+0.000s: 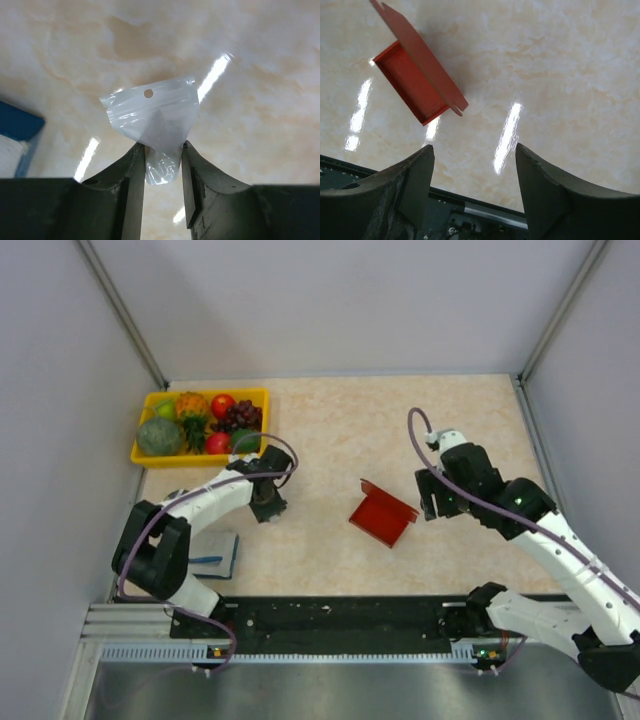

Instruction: Fold the paper box

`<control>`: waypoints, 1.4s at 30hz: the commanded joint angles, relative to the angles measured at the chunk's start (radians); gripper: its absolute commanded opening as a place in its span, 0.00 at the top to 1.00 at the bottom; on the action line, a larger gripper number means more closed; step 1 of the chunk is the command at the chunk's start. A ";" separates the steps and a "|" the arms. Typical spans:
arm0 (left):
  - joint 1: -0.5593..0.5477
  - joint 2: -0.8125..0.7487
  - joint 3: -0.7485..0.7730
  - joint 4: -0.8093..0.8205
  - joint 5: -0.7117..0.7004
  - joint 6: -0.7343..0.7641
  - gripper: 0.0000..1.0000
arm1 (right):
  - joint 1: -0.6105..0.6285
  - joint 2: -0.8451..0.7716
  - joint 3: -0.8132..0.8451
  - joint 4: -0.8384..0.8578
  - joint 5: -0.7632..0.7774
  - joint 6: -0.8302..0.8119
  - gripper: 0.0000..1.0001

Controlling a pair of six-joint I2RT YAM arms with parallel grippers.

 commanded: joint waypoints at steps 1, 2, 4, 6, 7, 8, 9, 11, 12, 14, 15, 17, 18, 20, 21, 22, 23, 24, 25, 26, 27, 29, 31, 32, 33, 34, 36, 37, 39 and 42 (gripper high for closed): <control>-0.168 -0.118 0.024 0.009 0.000 0.009 0.69 | -0.164 -0.084 -0.117 0.136 -0.204 0.097 0.34; -0.253 -0.126 0.047 0.020 0.015 0.003 0.68 | -0.187 -0.095 -0.137 0.139 -0.216 0.094 0.34; -0.337 -0.124 0.073 0.090 0.076 0.013 0.66 | -0.204 -0.123 -0.146 0.137 -0.213 0.089 0.34; -0.433 -0.088 0.119 0.146 0.135 0.053 0.65 | -0.239 -0.140 -0.157 0.137 -0.229 0.089 0.33; -0.461 -0.066 0.138 0.187 0.146 0.067 0.65 | -0.256 -0.152 -0.160 0.139 -0.233 0.095 0.32; -0.510 -0.040 0.190 0.195 0.146 0.081 0.65 | -0.267 -0.155 -0.160 0.140 -0.248 0.094 0.32; -0.529 0.022 0.219 0.198 0.144 0.087 0.65 | -0.279 -0.156 -0.161 0.140 -0.255 0.099 0.32; -0.550 0.095 0.314 0.212 0.196 0.102 0.65 | -0.287 -0.153 -0.167 0.145 -0.264 0.114 0.32; -0.556 0.157 0.348 0.213 0.213 0.110 0.65 | -0.301 -0.152 -0.170 0.144 -0.278 0.134 0.32; -0.573 0.211 0.427 0.227 0.236 0.136 0.65 | -0.321 -0.155 -0.190 0.157 -0.330 0.161 0.32; -0.575 0.257 0.446 0.232 0.250 0.142 0.65 | -0.341 -0.158 -0.200 0.165 -0.348 0.175 0.32; -0.575 0.282 0.459 0.271 0.305 0.157 0.64 | -0.365 -0.169 -0.230 0.198 -0.429 0.212 0.32; -0.575 0.285 0.454 0.284 0.308 0.157 0.63 | -0.385 -0.182 -0.239 0.212 -0.457 0.230 0.32; -0.575 0.281 0.428 0.327 0.305 0.170 0.57 | -0.393 -0.195 -0.265 0.243 -0.497 0.247 0.32; -0.575 0.270 0.420 0.335 0.298 0.179 0.53 | -0.394 -0.199 -0.272 0.251 -0.499 0.255 0.32; -0.573 0.267 0.410 0.338 0.288 0.186 0.41 | -0.394 -0.198 -0.278 0.257 -0.499 0.257 0.32; -0.573 0.262 0.408 0.341 0.273 0.205 0.35 | -0.394 -0.198 -0.293 0.265 -0.499 0.260 0.32; -0.572 0.259 0.408 0.338 0.267 0.217 0.31 | -0.394 -0.193 -0.302 0.280 -0.499 0.269 0.32; -0.570 0.252 0.405 0.333 0.267 0.240 0.27 | -0.396 -0.192 -0.315 0.292 -0.497 0.275 0.32; -0.569 0.244 0.397 0.335 0.232 0.251 0.21 | -0.395 -0.192 -0.347 0.303 -0.493 0.284 0.32; -0.566 0.218 0.387 0.339 0.213 0.263 0.19 | -0.394 -0.192 -0.364 0.330 -0.490 0.298 0.32; -0.556 0.154 0.336 0.350 0.209 0.309 0.18 | -0.396 -0.202 -0.408 0.357 -0.496 0.307 0.32; -0.544 0.088 0.246 0.382 0.192 0.399 0.17 | -0.394 -0.219 -0.433 0.386 -0.503 0.304 0.33; -0.536 0.012 0.207 0.402 0.192 0.444 0.18 | -0.394 -0.221 -0.448 0.393 -0.514 0.298 0.34; -0.529 -0.032 0.168 0.419 0.186 0.490 0.19 | -0.394 -0.218 -0.451 0.397 -0.517 0.280 0.35; -0.504 -0.070 0.082 0.475 0.173 0.587 0.19 | -0.394 -0.210 -0.450 0.388 -0.516 0.264 0.37; -0.454 -0.144 0.020 0.528 0.253 0.688 0.20 | -0.393 -0.170 -0.430 0.372 -0.526 0.231 0.43; -0.390 -0.153 -0.014 0.573 0.350 0.778 0.20 | -0.391 -0.158 -0.427 0.372 -0.516 0.227 0.44; -0.336 -0.143 -0.008 0.583 0.411 0.855 0.19 | -0.384 -0.123 -0.419 0.377 -0.511 0.205 0.44; -0.257 -0.075 0.007 0.687 0.557 0.992 0.18 | -0.373 -0.052 -0.387 0.377 -0.513 0.154 0.43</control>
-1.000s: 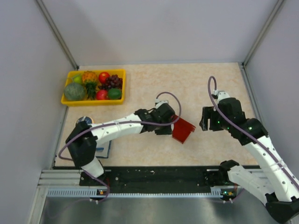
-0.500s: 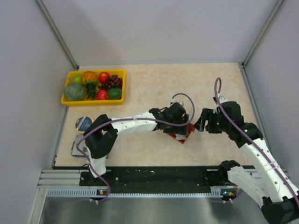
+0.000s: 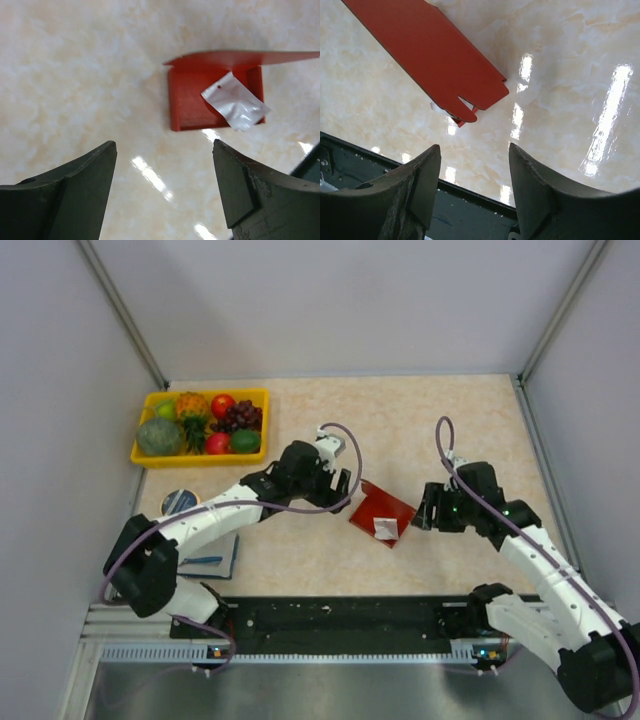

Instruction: Fold the paper box

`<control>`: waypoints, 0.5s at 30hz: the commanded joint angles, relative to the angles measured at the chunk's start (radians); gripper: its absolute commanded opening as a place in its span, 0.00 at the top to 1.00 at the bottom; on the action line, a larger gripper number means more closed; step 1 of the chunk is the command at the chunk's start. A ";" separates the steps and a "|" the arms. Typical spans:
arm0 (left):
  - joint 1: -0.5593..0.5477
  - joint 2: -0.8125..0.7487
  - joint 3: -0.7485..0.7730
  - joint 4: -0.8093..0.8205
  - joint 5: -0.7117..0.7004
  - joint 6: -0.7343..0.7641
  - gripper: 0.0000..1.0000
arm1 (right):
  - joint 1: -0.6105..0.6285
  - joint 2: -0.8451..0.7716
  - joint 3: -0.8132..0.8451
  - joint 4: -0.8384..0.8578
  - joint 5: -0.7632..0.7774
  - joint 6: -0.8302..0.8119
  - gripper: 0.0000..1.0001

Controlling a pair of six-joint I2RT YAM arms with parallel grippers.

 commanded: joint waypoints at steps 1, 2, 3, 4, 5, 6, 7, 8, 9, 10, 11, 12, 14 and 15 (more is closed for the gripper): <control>0.097 0.087 0.050 0.197 0.234 0.289 0.18 | 0.009 0.079 0.076 0.046 -0.001 -0.087 0.42; 0.108 0.132 0.079 0.195 0.294 0.309 0.18 | 0.010 0.100 0.076 0.068 0.001 -0.093 0.41; 0.121 0.152 0.094 0.218 0.314 0.324 0.18 | 0.012 0.107 0.072 0.092 -0.002 -0.095 0.41; 0.122 0.172 0.119 0.264 0.334 0.364 0.18 | 0.013 0.110 0.051 0.120 -0.010 -0.093 0.40; 0.125 0.207 0.131 0.311 0.365 0.364 0.18 | 0.016 0.113 0.040 0.185 -0.013 -0.090 0.39; 0.131 0.224 0.139 0.353 0.391 0.370 0.18 | 0.020 0.117 0.027 0.219 -0.015 -0.084 0.39; 0.133 0.241 0.145 0.381 0.425 0.390 0.18 | 0.026 0.119 0.001 0.253 -0.013 -0.083 0.39; 0.133 0.265 0.151 0.402 0.455 0.398 0.18 | 0.030 0.122 -0.009 0.291 -0.018 -0.086 0.38; 0.133 0.276 0.154 0.446 0.460 0.401 0.18 | 0.036 0.136 -0.014 0.331 -0.012 -0.099 0.38; 0.134 0.284 0.156 0.470 0.478 0.406 0.18 | 0.049 0.143 -0.017 0.354 0.007 -0.106 0.38; 0.134 0.301 0.158 0.490 0.500 0.406 0.18 | 0.058 0.156 -0.019 0.376 0.004 -0.118 0.38; 0.136 0.314 0.155 0.548 0.562 0.403 0.18 | 0.064 0.168 -0.016 0.410 0.004 -0.136 0.38; 0.138 0.351 0.167 0.557 0.619 0.380 0.20 | 0.081 0.223 0.010 0.421 -0.004 -0.152 0.40; 0.138 0.360 0.177 0.554 0.652 0.366 0.22 | 0.087 0.239 0.021 0.424 0.005 -0.162 0.41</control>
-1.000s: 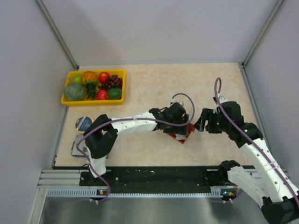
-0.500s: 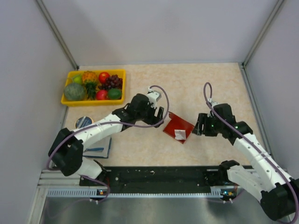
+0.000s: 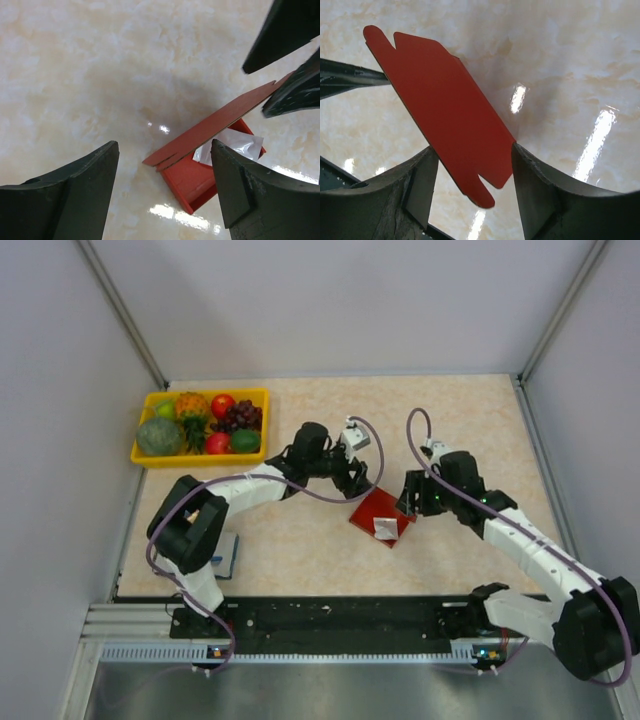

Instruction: Fold the paper box

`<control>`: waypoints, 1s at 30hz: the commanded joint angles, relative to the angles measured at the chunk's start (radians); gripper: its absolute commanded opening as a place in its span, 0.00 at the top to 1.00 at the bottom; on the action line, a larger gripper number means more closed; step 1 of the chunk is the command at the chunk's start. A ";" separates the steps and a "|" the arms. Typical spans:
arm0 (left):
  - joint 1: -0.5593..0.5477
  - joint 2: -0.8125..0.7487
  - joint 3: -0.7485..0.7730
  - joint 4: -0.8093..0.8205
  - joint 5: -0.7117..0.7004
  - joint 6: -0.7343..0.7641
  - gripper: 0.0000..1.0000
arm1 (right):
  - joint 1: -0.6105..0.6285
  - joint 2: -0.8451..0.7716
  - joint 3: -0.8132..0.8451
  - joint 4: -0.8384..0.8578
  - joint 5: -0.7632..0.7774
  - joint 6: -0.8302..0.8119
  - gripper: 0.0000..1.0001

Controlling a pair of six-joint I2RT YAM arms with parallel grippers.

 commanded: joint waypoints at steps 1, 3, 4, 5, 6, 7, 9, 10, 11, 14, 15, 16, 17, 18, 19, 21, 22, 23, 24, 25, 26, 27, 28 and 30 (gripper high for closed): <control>0.006 0.051 0.060 0.134 0.194 0.003 0.23 | 0.036 0.087 0.052 0.151 0.009 -0.068 0.42; 0.008 0.052 0.052 0.127 0.197 -0.013 0.31 | 0.052 0.108 0.067 0.183 -0.003 -0.094 0.44; 0.008 0.045 0.043 0.117 0.177 -0.031 0.36 | 0.053 0.119 0.087 0.212 -0.008 -0.100 0.45; 0.008 0.016 0.029 0.116 0.156 -0.045 0.41 | 0.055 0.151 0.101 0.223 -0.017 -0.102 0.47; 0.008 -0.004 -0.023 0.129 0.125 -0.063 0.42 | 0.055 0.171 0.119 0.231 -0.028 -0.106 0.47; 0.008 -0.056 -0.060 0.158 0.092 -0.114 0.43 | 0.058 0.193 0.161 0.235 -0.051 -0.109 0.47; 0.008 -0.116 -0.171 0.241 -0.006 -0.186 0.48 | 0.075 0.263 0.202 0.254 -0.077 -0.114 0.46; 0.008 -0.173 -0.199 0.249 -0.049 -0.203 0.52 | 0.081 0.291 0.245 0.252 -0.098 -0.111 0.45; 0.008 -0.202 -0.222 0.237 -0.101 -0.208 0.53 | 0.084 0.312 0.265 0.249 -0.112 -0.090 0.40; 0.006 -0.317 -0.313 0.240 -0.217 -0.266 0.54 | 0.084 0.377 0.322 0.251 -0.146 -0.031 0.33; 0.006 -0.346 -0.347 0.236 -0.238 -0.287 0.53 | 0.082 0.381 0.328 0.243 -0.126 -0.020 0.32; 0.006 -0.391 -0.362 0.242 -0.258 -0.295 0.50 | 0.073 0.372 0.333 0.229 -0.064 -0.005 0.30; 0.008 -0.405 -0.368 0.239 -0.257 -0.298 0.36 | 0.060 0.357 0.330 0.220 -0.049 0.006 0.27; 0.008 -0.414 -0.352 0.178 -0.260 -0.295 0.31 | 0.046 0.324 0.306 0.216 -0.049 0.007 0.26; 0.008 -0.425 -0.338 0.139 -0.269 -0.297 0.27 | -0.003 0.297 0.289 0.214 -0.049 0.007 0.25; 0.009 -0.437 -0.303 0.026 -0.283 -0.297 0.22 | -0.068 0.245 0.218 0.219 -0.084 -0.020 0.25; 0.009 -0.449 -0.313 0.022 -0.277 -0.303 0.22 | -0.104 0.189 0.192 0.223 -0.121 -0.034 0.25; 0.009 -0.455 -0.328 0.037 -0.262 -0.307 0.22 | -0.169 0.165 0.164 0.232 -0.144 -0.074 0.26; 0.009 -0.461 -0.377 0.073 -0.210 -0.313 0.25 | -0.203 0.141 0.111 0.246 -0.175 -0.089 0.27; 0.009 -0.465 -0.406 0.159 -0.188 -0.321 0.26 | -0.232 0.103 0.077 0.307 -0.274 -0.100 0.29; 0.009 -0.463 -0.436 0.203 -0.170 -0.332 0.29 | -0.282 0.080 0.040 0.364 -0.326 -0.073 0.33; 0.008 -0.460 -0.486 0.252 -0.159 -0.356 0.33 | -0.299 0.050 -0.057 0.443 -0.412 -0.030 0.34; 0.006 -0.445 -0.511 0.366 -0.128 -0.359 0.36 | -0.313 0.020 -0.119 0.676 -0.448 0.016 0.34; -0.004 -0.429 -0.545 0.418 -0.126 -0.340 0.37 | -0.318 -0.066 -0.268 0.830 -0.436 0.072 0.34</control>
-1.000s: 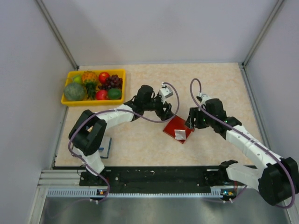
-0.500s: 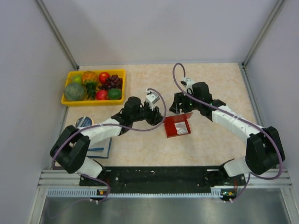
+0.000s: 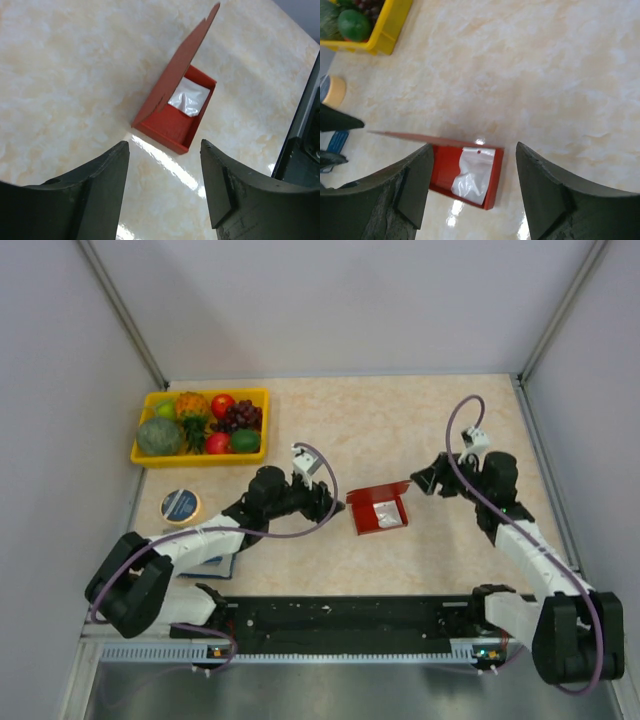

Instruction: Fold the paper box

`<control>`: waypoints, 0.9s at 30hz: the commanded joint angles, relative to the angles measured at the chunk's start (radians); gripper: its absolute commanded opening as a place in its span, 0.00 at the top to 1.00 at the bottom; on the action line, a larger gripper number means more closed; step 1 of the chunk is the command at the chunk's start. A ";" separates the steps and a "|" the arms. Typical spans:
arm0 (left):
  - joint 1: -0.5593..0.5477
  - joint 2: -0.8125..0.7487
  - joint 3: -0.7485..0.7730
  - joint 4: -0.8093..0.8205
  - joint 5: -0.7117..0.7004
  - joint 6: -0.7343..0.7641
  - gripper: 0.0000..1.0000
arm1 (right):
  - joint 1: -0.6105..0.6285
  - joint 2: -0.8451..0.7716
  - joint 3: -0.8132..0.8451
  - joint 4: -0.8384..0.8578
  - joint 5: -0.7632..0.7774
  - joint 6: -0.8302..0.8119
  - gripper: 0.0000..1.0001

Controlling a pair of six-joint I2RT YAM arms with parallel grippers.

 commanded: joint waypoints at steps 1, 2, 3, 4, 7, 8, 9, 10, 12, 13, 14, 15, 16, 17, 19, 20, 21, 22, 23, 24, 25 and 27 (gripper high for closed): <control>-0.013 0.035 -0.076 0.226 0.065 -0.003 0.35 | -0.013 -0.130 -0.243 0.466 -0.173 0.094 0.34; -0.016 0.048 -0.082 0.270 0.068 0.012 0.34 | -0.015 -0.140 -0.264 0.508 -0.175 0.084 0.34; -0.023 0.060 -0.091 0.287 0.069 0.043 0.33 | -0.015 -0.139 -0.298 0.520 -0.163 0.085 0.35; -0.025 0.087 -0.091 0.301 0.071 0.058 0.32 | -0.015 -0.136 -0.310 0.537 -0.163 0.085 0.35; -0.037 0.136 -0.094 0.373 0.053 0.094 0.32 | -0.015 -0.101 -0.334 0.592 -0.147 0.077 0.39; -0.043 0.149 -0.091 0.384 0.027 0.103 0.33 | -0.012 -0.085 -0.331 0.586 -0.147 0.056 0.40; -0.054 0.164 -0.084 0.412 0.017 0.118 0.34 | -0.013 -0.061 -0.329 0.588 -0.152 0.053 0.41; -0.059 0.193 -0.076 0.422 0.010 0.126 0.35 | -0.013 -0.053 -0.329 0.589 -0.153 0.045 0.45; -0.066 0.227 -0.052 0.430 -0.012 0.138 0.38 | -0.013 -0.065 -0.330 0.541 -0.123 0.024 0.46; -0.068 0.256 -0.042 0.438 -0.018 0.141 0.40 | -0.013 -0.096 -0.337 0.539 -0.083 0.021 0.46; -0.068 0.268 -0.035 0.439 -0.027 0.146 0.42 | -0.013 -0.108 -0.341 0.537 -0.074 0.013 0.46; -0.068 0.279 -0.024 0.442 -0.027 0.152 0.45 | -0.012 -0.122 -0.346 0.533 -0.060 0.011 0.46; -0.070 0.295 -0.022 0.459 -0.029 0.156 0.45 | -0.013 -0.143 -0.349 0.520 -0.054 0.010 0.46; -0.074 0.304 -0.016 0.470 -0.033 0.164 0.47 | -0.013 -0.150 -0.349 0.516 -0.051 -0.002 0.46; -0.076 0.325 -0.009 0.487 -0.044 0.184 0.53 | -0.013 -0.139 -0.341 0.499 -0.052 -0.004 0.46; -0.076 0.330 -0.001 0.492 -0.040 0.187 0.55 | -0.013 -0.131 -0.335 0.496 -0.061 -0.012 0.46; -0.077 0.336 0.005 0.493 -0.040 0.192 0.57 | -0.012 -0.122 -0.320 0.488 -0.078 -0.006 0.46; -0.076 0.342 0.010 0.492 -0.041 0.193 0.64 | -0.013 -0.110 -0.309 0.476 -0.089 -0.007 0.47; -0.076 0.344 0.018 0.482 -0.040 0.196 0.68 | -0.013 -0.101 -0.301 0.451 -0.095 -0.001 0.47; -0.076 0.345 0.019 0.476 -0.038 0.210 0.72 | -0.012 -0.098 -0.297 0.448 -0.109 0.005 0.47; -0.076 0.345 0.019 0.472 -0.029 0.213 0.79 | -0.012 -0.102 -0.300 0.447 -0.114 0.008 0.47; -0.074 0.345 0.018 0.470 -0.006 0.235 0.90 | -0.009 -0.124 -0.306 0.442 -0.110 0.036 0.46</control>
